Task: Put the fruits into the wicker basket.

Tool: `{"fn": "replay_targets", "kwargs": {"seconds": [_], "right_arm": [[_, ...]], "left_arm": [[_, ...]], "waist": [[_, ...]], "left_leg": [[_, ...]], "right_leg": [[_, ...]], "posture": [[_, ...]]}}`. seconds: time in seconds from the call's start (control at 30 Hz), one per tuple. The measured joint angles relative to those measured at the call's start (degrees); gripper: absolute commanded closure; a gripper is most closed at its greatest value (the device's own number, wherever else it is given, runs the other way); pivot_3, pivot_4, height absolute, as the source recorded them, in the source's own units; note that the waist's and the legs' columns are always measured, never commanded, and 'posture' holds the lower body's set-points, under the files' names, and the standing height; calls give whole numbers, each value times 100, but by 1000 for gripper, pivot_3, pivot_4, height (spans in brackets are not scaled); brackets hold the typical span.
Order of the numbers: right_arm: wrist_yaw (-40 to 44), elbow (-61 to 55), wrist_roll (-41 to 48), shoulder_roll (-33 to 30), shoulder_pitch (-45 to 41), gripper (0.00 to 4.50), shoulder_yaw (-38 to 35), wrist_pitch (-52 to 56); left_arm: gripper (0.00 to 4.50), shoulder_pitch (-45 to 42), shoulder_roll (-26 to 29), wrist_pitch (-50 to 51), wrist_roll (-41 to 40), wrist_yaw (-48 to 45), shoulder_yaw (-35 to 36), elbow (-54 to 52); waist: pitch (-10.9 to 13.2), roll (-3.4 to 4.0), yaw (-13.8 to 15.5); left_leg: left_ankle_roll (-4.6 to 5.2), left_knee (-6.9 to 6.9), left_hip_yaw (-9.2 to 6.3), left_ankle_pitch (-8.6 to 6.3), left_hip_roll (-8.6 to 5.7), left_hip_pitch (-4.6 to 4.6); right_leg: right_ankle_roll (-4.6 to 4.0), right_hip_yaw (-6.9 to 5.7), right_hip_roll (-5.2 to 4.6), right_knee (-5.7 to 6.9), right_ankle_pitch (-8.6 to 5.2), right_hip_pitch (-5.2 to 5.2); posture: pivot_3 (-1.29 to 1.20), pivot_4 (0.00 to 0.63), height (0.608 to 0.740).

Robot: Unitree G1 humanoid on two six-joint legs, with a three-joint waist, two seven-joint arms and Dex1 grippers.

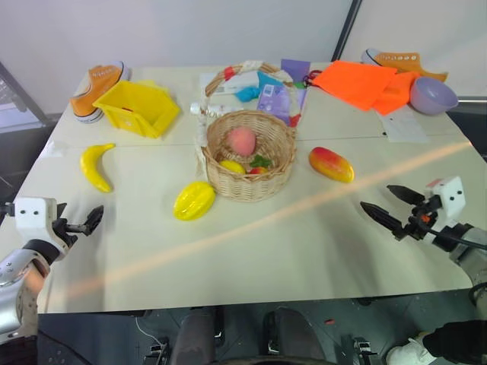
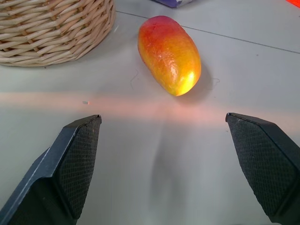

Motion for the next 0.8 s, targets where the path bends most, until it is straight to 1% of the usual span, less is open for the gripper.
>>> {"fn": "replay_targets", "kwargs": {"seconds": [0.2, 0.33, 0.4, 0.47, 0.63, 0.8], "right_arm": [[-8, -77, -1, 1, -79, 32, 58, 1], [-32, -318, 14, 0, -195, 32, 157, 67], [-62, -623, 143, -10, -365, 32, 236, 222], [-59, -989, 311, -69, -537, 32, 342, 417], [85, -2002, 802, -382, -708, 32, 650, 997], [-11, -2841, 1083, -392, -1098, 32, 1193, 1350]], "left_arm": [[0, -84, 1, -27, -1, 17, 0, 0], [0, -178, 5, 12, -5, 125, -1, -19], [0, -345, 5, 122, -1, 286, -9, -109], [0, -579, 13, 283, 90, 501, -74, -244], [0, -1359, 57, 933, 533, 1115, -642, -283], [0, -2344, 33, 1702, 896, 1691, -1091, -17]], "waist": [[0, 0, 0], [1, 2, -4], [3, 3, -1], [3, 3, 0], [4, -2, 73], [10, -12, 121]], "left_leg": [[0, 0, 0, 0, 0, 0], [0, 0, 0, 0, 1, -2], [0, 0, 0, 0, 1, -5], [1, 2, 0, 1, 1, -8], [15, 10, -2, 9, 1, -40], [17, 22, -3, 12, 1, -60]], "right_leg": [[0, 0, 0, 0, 0, -2], [0, 0, 0, 0, 0, 0], [-1, 0, 1, 1, 1, -2], [0, 0, 0, 1, 2, -1], [7, -3, 4, 1, 6, -15], [16, -6, 8, 3, 14, -29]], "posture": [[0, 150, 715], [0, 150, 715], [0, 150, 715], [0, 150, 715], [0, 150, 715], [0, 150, 715]]}}
